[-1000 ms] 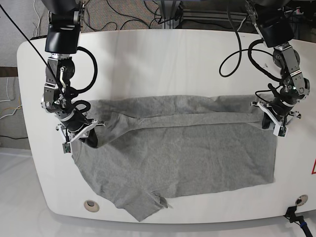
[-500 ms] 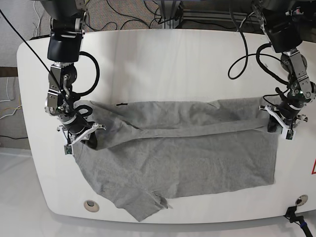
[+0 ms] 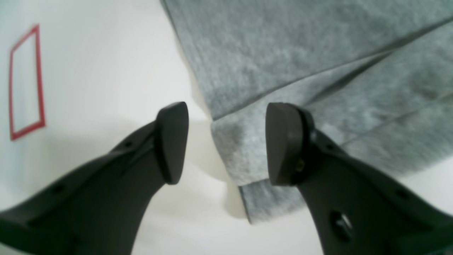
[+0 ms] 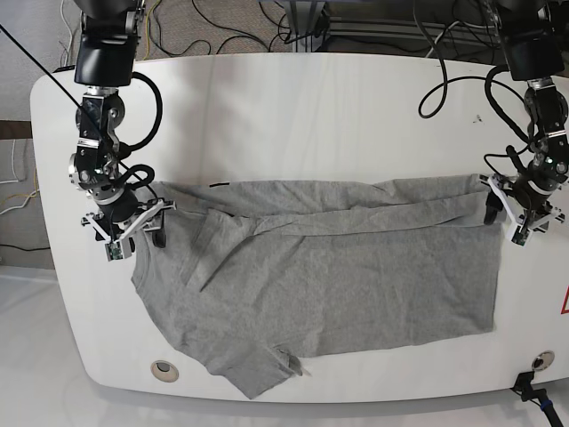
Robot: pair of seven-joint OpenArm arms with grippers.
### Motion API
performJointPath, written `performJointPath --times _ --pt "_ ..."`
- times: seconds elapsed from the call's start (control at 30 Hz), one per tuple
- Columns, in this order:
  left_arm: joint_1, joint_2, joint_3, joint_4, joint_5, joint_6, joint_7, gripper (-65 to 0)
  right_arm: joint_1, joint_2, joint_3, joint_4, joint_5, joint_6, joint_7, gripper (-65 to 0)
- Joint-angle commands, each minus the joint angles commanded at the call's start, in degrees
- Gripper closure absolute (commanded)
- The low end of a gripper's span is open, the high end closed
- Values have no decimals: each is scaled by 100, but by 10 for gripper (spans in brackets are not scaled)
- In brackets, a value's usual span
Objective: Fold the T-shirt properly
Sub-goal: 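Lower the hem onto the shirt and open both grippers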
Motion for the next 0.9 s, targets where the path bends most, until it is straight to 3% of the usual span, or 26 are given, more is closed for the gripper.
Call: performJointPath --times 0.13,0.23,0.37,0.7,0.9 --pt "686 62 -316 492 0 9 -607 -336 -545 167 79 360 44 -26 0 -370" --pt "976 185 -475 686 -9 9 -818 -335 -774 141 475 343 44 0 35 -370" --pt "1152 404 -730 756 -9 9 -844 -335 -835 149 712 185 44 0 35 -371" --pt "1222 413 -738 756 -9 9 -844 -335 -800 185 862 -941 53 0 633 -372" --pt "1240 413 -738 747 0 9 -844 -335 -809 132 862 -1152 53 0 651 -368"
